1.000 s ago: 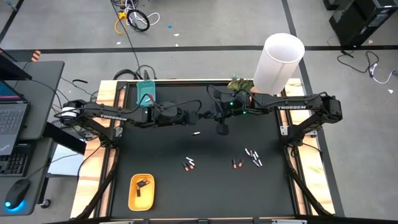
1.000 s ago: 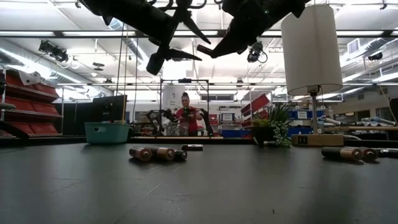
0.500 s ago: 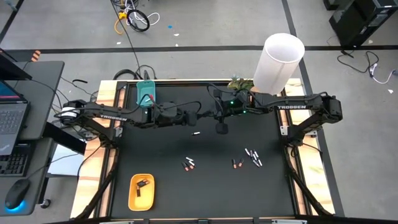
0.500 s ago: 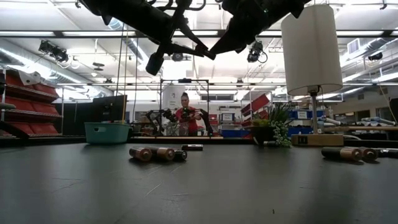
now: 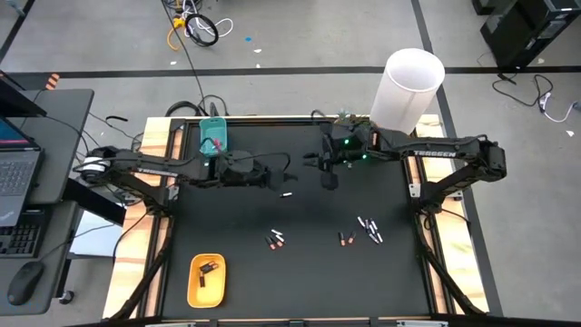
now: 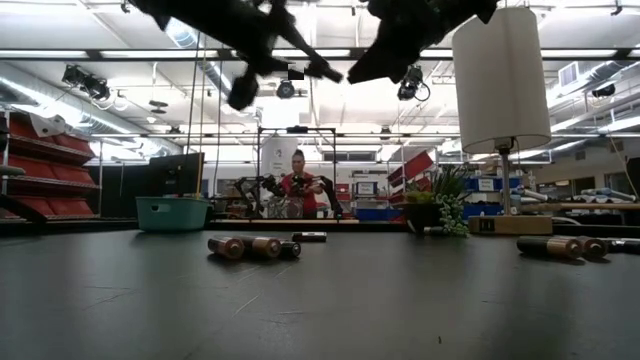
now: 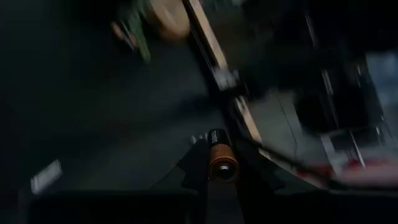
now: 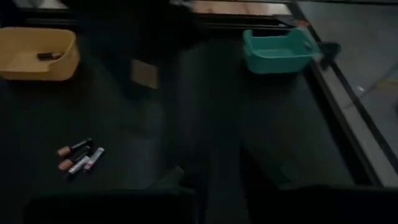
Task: Sort batteries
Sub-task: Put the black battery into the yellow bin
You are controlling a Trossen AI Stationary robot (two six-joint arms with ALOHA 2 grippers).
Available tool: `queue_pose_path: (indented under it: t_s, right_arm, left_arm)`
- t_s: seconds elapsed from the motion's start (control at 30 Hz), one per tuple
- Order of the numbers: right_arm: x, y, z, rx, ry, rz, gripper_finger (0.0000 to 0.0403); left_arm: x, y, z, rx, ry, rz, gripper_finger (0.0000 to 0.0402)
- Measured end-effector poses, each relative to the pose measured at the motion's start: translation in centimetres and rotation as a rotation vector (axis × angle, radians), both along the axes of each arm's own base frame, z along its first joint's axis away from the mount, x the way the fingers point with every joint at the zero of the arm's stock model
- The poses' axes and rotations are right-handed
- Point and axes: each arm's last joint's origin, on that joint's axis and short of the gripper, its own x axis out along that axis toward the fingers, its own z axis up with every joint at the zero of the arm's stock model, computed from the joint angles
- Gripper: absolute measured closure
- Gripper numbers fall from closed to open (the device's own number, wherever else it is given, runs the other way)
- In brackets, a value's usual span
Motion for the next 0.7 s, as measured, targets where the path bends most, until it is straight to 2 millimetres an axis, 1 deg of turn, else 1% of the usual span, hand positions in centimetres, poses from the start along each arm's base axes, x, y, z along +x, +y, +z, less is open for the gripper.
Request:
queue_pose_path:
  t_s: [0.13,0.2,0.27,0.33,0.5,0.6,0.7]
  right_arm:
    - [-1.4,-1.5,0.4,-0.033,0.035,-0.068,0.0326]
    - [-2.0,-2.3,0.5,-0.041,0.053,-0.099,0.0328]
    - [-2.3,-3.1,0.3,-0.037,0.070,-0.128,0.0328]
    - [-2.7,-3.9,0.0,-0.032,0.078,-0.157,0.0328]
    - [-3.1,-4.9,-1.2,-0.009,0.099,-0.175,0.0330]
    - [-3.1,-5.0,-1.5,0.001,0.084,-0.166,0.0332]
    - [-3.0,-5.0,-1.6,0.003,0.055,-0.152,0.0332]
  left_arm:
    - [-2.3,-1.9,1.1,-0.080,0.059,-0.103,0.0337]
    - [-3.4,-3.1,1.6,-0.138,0.080,-0.156,0.0337]
    - [-4.7,-4.7,1.8,-0.217,0.140,-0.235,0.0337]
    - [-5.6,-6.4,1.7,-0.318,0.197,-0.314,0.0337]
    - [-7.7,-11.0,0.4,-0.555,0.446,-0.464,0.0337]
    - [-8.7,-13.3,-0.3,-0.647,0.569,-0.497,0.0337]
    - [-9.4,-15.0,-0.9,-0.703,0.655,-0.485,0.0337]
